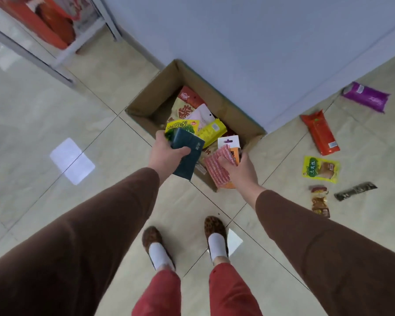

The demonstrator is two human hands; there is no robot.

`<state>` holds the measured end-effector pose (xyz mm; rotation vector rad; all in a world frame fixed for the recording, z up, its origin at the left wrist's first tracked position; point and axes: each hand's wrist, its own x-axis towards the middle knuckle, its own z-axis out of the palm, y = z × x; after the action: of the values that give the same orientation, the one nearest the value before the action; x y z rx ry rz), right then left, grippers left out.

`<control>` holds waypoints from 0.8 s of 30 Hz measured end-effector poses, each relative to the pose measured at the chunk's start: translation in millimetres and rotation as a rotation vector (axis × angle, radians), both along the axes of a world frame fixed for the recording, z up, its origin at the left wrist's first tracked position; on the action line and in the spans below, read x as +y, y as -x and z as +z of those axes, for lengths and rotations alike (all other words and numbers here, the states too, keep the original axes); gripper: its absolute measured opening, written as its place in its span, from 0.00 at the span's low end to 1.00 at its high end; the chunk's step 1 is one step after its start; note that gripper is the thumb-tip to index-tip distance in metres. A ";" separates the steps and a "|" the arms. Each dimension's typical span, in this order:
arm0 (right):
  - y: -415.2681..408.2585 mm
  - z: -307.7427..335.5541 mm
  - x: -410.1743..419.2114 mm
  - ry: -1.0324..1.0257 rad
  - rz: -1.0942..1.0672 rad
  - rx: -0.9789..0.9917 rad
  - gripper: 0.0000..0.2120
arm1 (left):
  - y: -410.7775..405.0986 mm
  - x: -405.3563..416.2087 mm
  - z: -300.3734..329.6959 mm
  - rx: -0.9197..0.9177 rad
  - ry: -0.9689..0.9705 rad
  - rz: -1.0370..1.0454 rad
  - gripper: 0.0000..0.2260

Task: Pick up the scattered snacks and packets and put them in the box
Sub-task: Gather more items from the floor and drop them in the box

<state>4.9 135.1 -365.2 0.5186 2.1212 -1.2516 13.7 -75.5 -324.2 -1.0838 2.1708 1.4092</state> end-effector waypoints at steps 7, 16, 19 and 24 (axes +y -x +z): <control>29.0 -40.9 -49.1 -0.116 -0.200 0.002 0.23 | 78.7 -46.6 -50.3 -0.022 0.129 -0.309 0.26; 42.7 -83.2 -70.4 -0.295 -0.305 -0.067 0.32 | 133.6 -70.6 -108.5 -0.008 0.334 -0.853 0.40; 39.6 -77.7 -69.2 -0.449 -0.223 -0.037 0.35 | 138.4 -69.9 -112.3 -0.047 0.461 -0.978 0.49; 25.8 -61.1 -70.0 -0.480 -0.179 0.051 0.24 | 131.8 -62.3 -98.4 0.023 0.497 -1.130 0.39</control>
<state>-20.9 65.1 -426.3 0.9050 2.4701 -0.8421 -118.0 -137.8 -422.6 0.1588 2.4956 0.3757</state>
